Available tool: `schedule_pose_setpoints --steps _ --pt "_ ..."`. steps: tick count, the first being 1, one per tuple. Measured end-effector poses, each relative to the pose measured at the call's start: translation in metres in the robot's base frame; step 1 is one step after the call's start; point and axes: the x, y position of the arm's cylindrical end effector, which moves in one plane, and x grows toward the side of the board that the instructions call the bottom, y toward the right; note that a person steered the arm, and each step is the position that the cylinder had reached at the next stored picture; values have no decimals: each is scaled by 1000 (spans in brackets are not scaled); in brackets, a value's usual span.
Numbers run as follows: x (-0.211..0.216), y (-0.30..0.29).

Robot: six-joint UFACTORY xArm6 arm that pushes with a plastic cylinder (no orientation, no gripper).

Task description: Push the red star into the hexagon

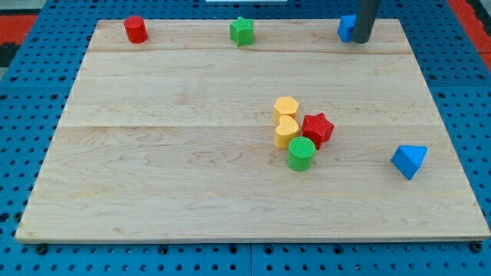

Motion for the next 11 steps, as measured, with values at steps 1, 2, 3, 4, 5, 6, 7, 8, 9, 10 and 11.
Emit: schedule_pose_setpoints --steps 1,2,3,4,5,6,7,8,9,10,11 --pt "17 2" --pt "21 5" --pt "23 11" --pt "23 13" --pt "58 21" --pt "126 18" --pt "157 4" --pt "210 -24" --pt "230 -84" --pt "200 -152" --pt "189 -171"
